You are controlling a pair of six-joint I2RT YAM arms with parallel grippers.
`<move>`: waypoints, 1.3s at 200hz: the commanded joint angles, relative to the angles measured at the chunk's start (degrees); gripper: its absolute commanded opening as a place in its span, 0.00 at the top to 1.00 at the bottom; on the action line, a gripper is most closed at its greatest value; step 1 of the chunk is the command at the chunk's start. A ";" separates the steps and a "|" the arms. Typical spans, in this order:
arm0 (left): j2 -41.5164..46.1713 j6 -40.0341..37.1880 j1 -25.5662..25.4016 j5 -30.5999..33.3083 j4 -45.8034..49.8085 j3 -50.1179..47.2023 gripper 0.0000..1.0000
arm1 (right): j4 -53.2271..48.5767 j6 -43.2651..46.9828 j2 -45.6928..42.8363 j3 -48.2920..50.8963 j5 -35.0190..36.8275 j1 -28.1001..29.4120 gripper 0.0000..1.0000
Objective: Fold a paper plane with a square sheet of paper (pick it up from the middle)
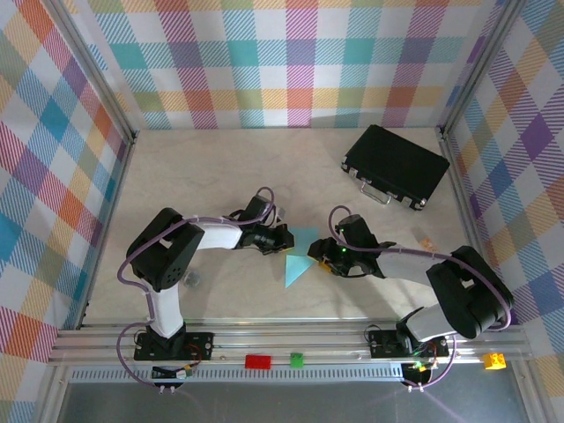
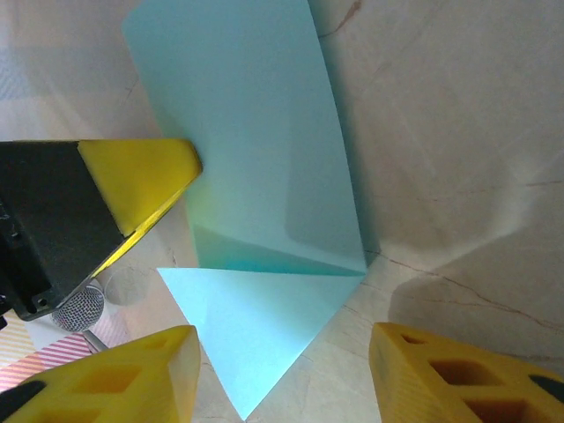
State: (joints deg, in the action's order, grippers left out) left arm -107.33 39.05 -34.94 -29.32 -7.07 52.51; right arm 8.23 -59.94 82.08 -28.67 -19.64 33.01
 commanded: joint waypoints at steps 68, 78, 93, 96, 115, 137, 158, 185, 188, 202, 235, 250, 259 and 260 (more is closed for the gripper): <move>-0.77 1.34 1.19 -2.42 -3.47 -2.91 0.92 | 6.81 -1.89 3.73 -2.42 -3.21 -0.22 0.48; -0.80 1.32 1.20 -2.51 -3.47 -2.92 0.92 | 6.38 -1.63 3.94 -2.78 -3.21 -0.23 0.48; -0.86 1.37 1.28 -2.58 -3.48 -2.88 0.92 | 6.77 -1.58 4.11 -3.18 -3.37 -0.23 0.48; -0.86 1.36 1.28 -2.58 -3.48 -2.92 0.92 | 6.92 -1.54 4.13 -3.22 -3.39 -0.23 0.48; -0.69 1.38 1.28 -2.50 -3.56 -3.18 0.92 | 6.65 -1.25 3.88 -3.50 -3.21 -0.36 0.47; -0.35 1.38 1.42 -2.50 -3.51 -3.34 0.92 | 5.75 -0.60 3.06 -3.31 -2.54 -0.47 0.47; -0.03 1.37 1.54 -2.35 -3.64 -3.64 0.92 | 5.73 -0.43 2.40 -2.42 -1.63 -0.82 0.45; -0.07 1.37 1.63 -2.51 -3.86 -3.90 0.92 | 9.52 0.12 2.93 -1.48 -3.08 -1.69 0.44; -0.07 1.38 1.63 -2.54 -3.91 -3.92 0.92 | 10.28 0.09 3.25 -1.40 -3.49 -1.85 0.44; 0.06 1.37 1.72 -2.50 -3.96 -4.01 0.92 | 13.84 -0.48 4.81 -1.21 -6.06 -2.99 0.44; 0.45 1.59 1.79 -2.41 -4.23 -4.23 0.92 | 18.45 -0.23 7.99 -1.97 -10.27 -4.93 0.49; 0.52 1.59 1.80 -2.57 -4.26 -4.08 0.92 | 18.33 0.52 9.79 -3.09 -12.42 -5.66 0.52; 0.53 1.69 1.80 -2.66 -4.33 -3.92 0.92 | 18.23 0.83 10.63 -3.43 -12.92 -6.04 0.54; 0.49 1.71 1.80 -2.66 -4.34 -3.96 0.92 | 18.27 0.86 10.72 -3.47 -12.94 -6.08 0.55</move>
State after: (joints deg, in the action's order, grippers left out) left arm -107.31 40.71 -33.91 -31.94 -12.64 49.69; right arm 23.77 -60.64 90.59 -30.55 -28.03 27.83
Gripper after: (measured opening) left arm 0.077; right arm 0.475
